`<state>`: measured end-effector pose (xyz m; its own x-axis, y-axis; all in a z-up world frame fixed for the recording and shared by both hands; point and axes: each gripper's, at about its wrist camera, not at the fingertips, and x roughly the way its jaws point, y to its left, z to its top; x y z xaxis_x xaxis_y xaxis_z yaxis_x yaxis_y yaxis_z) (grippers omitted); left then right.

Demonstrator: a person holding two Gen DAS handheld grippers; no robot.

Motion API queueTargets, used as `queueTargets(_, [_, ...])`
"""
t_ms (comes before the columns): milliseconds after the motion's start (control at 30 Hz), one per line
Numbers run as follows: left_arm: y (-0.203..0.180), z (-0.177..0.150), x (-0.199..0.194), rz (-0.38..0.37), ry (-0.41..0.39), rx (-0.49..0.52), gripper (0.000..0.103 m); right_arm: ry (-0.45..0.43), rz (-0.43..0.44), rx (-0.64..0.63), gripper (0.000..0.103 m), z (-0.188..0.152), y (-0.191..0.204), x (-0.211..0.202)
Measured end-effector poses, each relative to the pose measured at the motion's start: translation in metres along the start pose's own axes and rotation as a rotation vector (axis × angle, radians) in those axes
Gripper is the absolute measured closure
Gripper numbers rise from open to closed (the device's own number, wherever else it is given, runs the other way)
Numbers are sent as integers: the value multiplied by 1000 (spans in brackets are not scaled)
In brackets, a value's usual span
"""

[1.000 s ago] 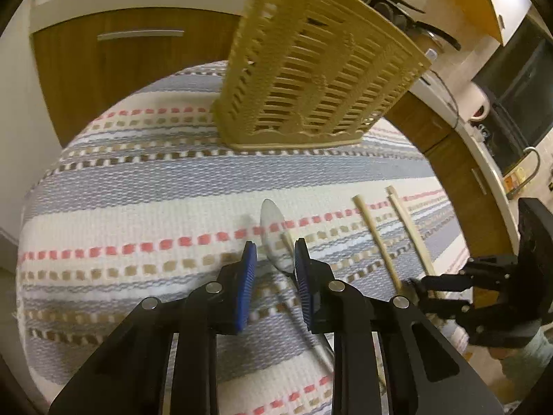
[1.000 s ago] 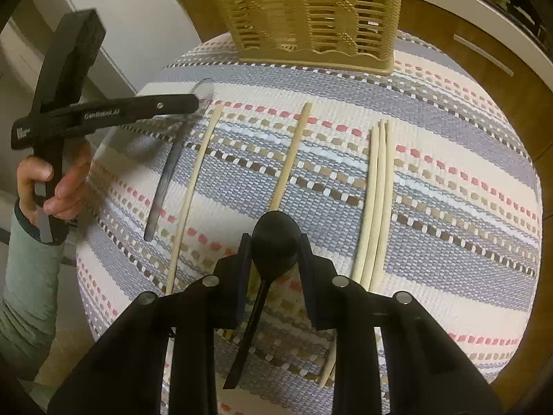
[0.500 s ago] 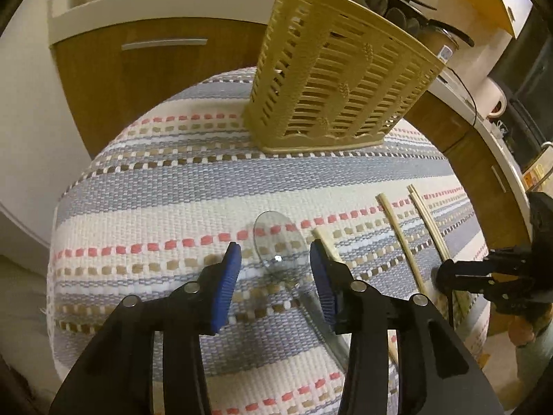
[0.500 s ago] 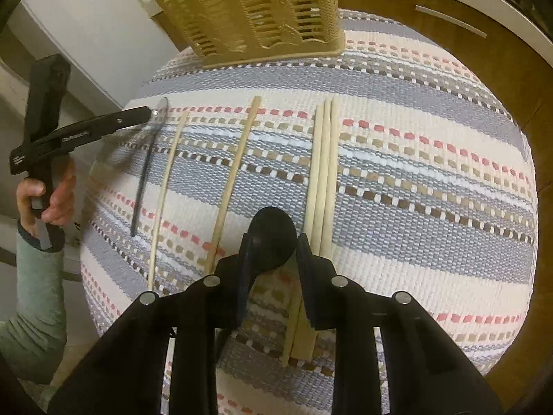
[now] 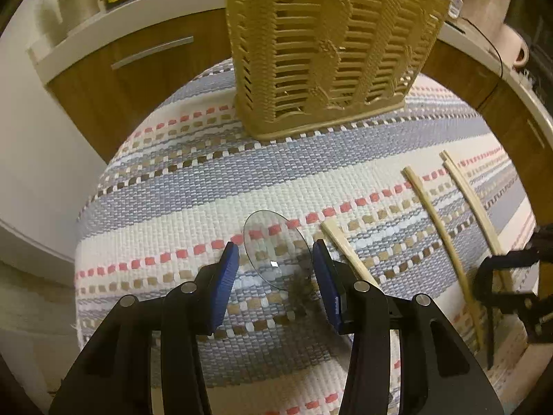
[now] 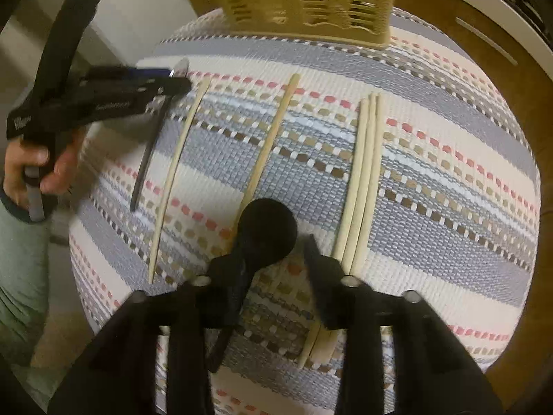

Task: Organize utensils
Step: 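Lower the right gripper and grasp the black plastic spoon by its handle, then lift the black spoon with the right gripper and drop it into the caddy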

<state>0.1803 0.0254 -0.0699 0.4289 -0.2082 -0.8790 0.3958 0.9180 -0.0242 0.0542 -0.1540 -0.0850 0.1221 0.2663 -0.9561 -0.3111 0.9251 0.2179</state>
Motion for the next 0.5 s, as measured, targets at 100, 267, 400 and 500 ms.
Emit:
queueTargets(100, [-2,0,-1,4,-3,7,60,-14,-29,-30,49,-2,10,-2])
queueTargets(267, [-4,3,0,20,0,8,60,-12,-58,25,50,6,13,8])
queueTargets(400, [-13,9,5,54,9,9,61,-3,-124,0,63,14,29,16])
queueTargets(500, [-17,12,6,59,10,-5,67,1,-147,-24,68,15,45,19])
